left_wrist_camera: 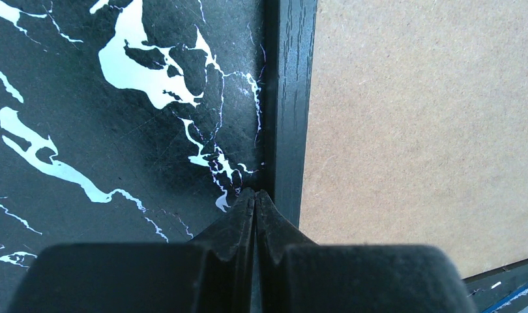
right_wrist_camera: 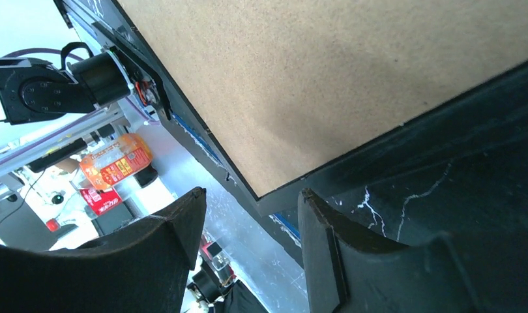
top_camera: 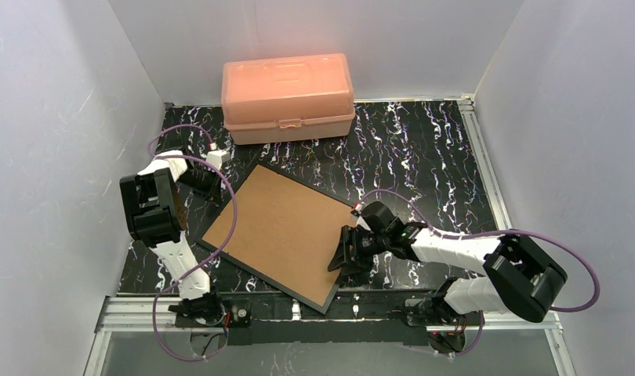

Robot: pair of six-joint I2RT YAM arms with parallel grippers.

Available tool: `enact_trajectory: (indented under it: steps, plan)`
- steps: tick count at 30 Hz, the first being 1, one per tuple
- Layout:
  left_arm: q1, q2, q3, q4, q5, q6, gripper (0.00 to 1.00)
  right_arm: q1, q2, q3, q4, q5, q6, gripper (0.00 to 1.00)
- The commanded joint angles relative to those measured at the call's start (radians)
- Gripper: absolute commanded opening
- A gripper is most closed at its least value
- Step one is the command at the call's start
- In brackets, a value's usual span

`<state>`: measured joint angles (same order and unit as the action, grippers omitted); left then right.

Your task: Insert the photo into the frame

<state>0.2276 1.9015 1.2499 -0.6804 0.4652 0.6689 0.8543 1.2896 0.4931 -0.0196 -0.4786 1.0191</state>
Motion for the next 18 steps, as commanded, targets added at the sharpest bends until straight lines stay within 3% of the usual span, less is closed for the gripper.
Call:
enact_trajectory:
  steps: [1, 18]
  plan:
    - [-0.01, 0.013, -0.052, -0.043, 0.013, 0.003, 0.0, 0.024, 0.04, -0.006, 0.085, -0.027, 0.025, 0.62]
    - [-0.01, 0.008, -0.046, -0.05, 0.017, 0.006, 0.0, 0.029, 0.09, -0.018, 0.077, -0.007, 0.018, 0.61]
